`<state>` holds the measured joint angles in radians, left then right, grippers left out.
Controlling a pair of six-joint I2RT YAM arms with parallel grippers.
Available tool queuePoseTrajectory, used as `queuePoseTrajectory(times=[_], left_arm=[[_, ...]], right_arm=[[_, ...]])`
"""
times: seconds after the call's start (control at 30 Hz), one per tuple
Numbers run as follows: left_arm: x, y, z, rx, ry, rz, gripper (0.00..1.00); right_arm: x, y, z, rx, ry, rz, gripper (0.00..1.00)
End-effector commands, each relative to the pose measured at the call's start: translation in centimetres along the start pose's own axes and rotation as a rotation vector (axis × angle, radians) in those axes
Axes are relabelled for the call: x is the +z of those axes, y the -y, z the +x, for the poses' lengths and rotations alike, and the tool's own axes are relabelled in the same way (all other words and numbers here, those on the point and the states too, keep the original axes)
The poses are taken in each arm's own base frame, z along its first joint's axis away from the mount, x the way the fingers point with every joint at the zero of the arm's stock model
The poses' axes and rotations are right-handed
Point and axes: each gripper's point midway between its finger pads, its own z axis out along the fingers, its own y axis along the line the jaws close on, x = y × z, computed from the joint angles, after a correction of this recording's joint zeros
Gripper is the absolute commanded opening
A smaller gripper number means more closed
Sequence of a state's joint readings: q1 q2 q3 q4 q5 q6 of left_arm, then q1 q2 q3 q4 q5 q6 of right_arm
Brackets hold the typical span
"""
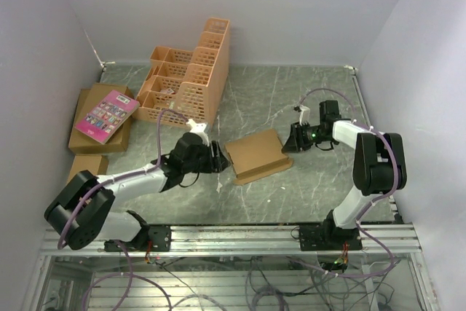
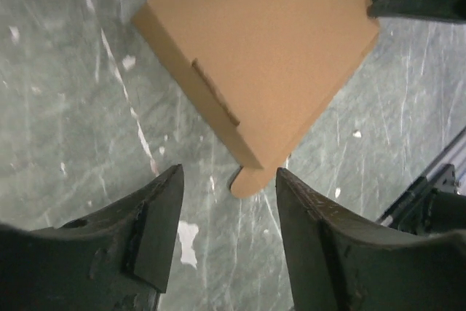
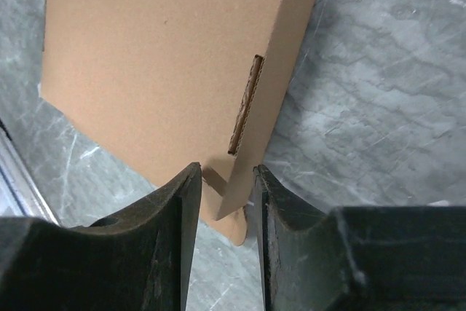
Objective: Fold the paper box
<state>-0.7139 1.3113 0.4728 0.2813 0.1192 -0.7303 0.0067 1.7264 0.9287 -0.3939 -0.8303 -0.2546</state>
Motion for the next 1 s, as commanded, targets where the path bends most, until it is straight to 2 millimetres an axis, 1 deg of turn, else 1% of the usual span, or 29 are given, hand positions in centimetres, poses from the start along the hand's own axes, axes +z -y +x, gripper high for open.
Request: queuePoseTrajectory(times=[0.0, 0.07, 0.13, 0.2, 0.3, 0.43, 0.5, 0.63, 0.7, 0.73, 0.77, 0.83, 0.97], left_arm=[[-0.4, 0.6, -5.2, 0.205, 0.084, -0.067, 0.69], [0.1, 1.3, -6.7, 0.274, 0.076, -0.045, 0.71], [0.8, 1.7, -7.4, 0.355, 0.054, -0.039, 0.72], [1.7, 1.2, -7.9, 0.410, 0.035, -0.065, 0.72], [3.1, -0.2, -8.1, 0.451, -0.003, -0.109, 0.73], [4.3, -0.5, -8.7, 0.474, -0.011, -0.106, 0.75], [4.7, -0.5, -9.1, 0.484, -0.007, -0.108, 0.75], [5.3, -0.9, -10.1, 0.497, 0.006, -0.113, 0.75], [5.8, -1.0, -10.0, 0.497, -0.004, -0.104, 0.76], [6.0, -1.2, -9.7, 0.493, -0.019, -0.097, 0.76], [6.2, -1.2, -9.4, 0.489, -0.035, -0.089, 0.76], [6.4, -1.3, -8.6, 0.474, -0.055, -0.071, 0.75], [5.9, -2.0, -7.0, 0.428, -0.075, -0.073, 0.75]], right_arm=[[0.0, 1.1, -1.7, -0.100, -0.004, 0.057, 0.35], [0.3, 1.3, -3.4, -0.138, -0.009, 0.063, 0.35], [1.0, 1.1, -4.1, -0.159, -0.021, 0.040, 0.35], [1.8, 1.1, -4.7, -0.174, -0.033, 0.025, 0.35], [3.0, 1.0, -5.5, -0.192, -0.055, -0.001, 0.35], [4.6, 0.8, -6.8, -0.212, -0.070, -0.030, 0.35], [5.0, 0.8, -7.9, -0.224, -0.052, -0.027, 0.35], [5.2, 0.7, -9.3, -0.239, -0.041, -0.023, 0.36], [5.3, 0.6, -9.5, -0.250, -0.039, -0.024, 0.37], [5.3, 0.4, -9.5, -0.255, -0.043, -0.027, 0.38], [5.9, 0.5, -8.9, -0.249, -0.064, -0.039, 0.38], [6.8, -0.1, -8.0, -0.258, -0.103, -0.063, 0.37], [8.8, -1.9, -6.8, -0.299, -0.160, -0.102, 0.37]])
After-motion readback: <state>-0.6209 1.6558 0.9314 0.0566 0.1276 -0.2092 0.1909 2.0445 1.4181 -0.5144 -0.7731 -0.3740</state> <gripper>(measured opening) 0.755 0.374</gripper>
